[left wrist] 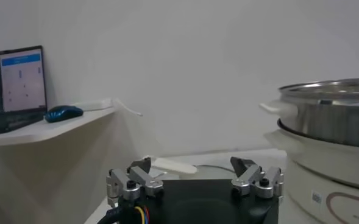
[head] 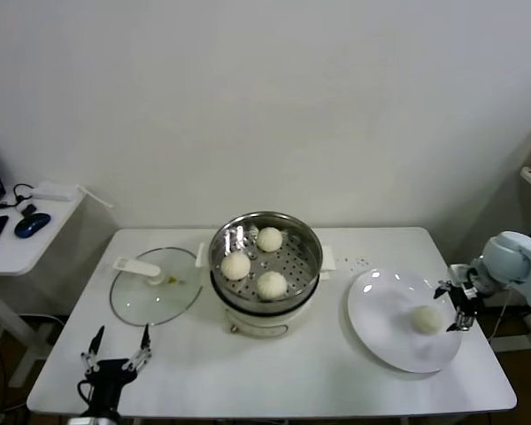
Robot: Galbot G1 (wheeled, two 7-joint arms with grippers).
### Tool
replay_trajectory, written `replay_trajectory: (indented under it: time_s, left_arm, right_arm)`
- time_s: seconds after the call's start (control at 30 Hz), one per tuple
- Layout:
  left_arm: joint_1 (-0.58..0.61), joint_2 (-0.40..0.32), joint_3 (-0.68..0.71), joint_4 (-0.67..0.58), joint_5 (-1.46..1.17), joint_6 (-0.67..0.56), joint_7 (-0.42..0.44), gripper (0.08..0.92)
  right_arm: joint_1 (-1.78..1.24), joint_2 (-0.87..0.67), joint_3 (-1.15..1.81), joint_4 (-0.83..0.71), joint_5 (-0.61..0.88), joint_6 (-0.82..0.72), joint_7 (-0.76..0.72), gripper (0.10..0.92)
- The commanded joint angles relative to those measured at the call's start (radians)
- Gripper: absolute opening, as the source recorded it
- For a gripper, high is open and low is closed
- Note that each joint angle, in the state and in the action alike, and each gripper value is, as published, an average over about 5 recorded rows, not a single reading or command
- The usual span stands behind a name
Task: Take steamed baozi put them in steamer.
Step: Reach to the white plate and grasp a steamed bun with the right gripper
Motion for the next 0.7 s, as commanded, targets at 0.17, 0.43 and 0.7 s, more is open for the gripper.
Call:
replay_trajectory:
  time_s: [0.17, 0.43, 0.7]
  left_arm:
    - [-0.008, 0.001, -0.005, 0.007, -0.001, 0.005, 0.0, 0.823]
    - [-0.018, 0.001, -0.007, 0.012, 0.0, 0.012, -0.001, 0.823]
    - [-0.02, 0.001, -0.006, 0.015, 0.0, 0.013, -0.001, 0.823]
  right_arm:
    - [-0.06, 0.104, 0.037, -0.085, -0.038, 0.003, 0.006, 0.823]
    - [-0.062, 0.122, 0.033, -0.101, -0.039, 0.004, 0.0, 0.823]
    - [-0.059, 0.124, 0.031, -0.102, -0.043, 0.003, -0.008, 0.823]
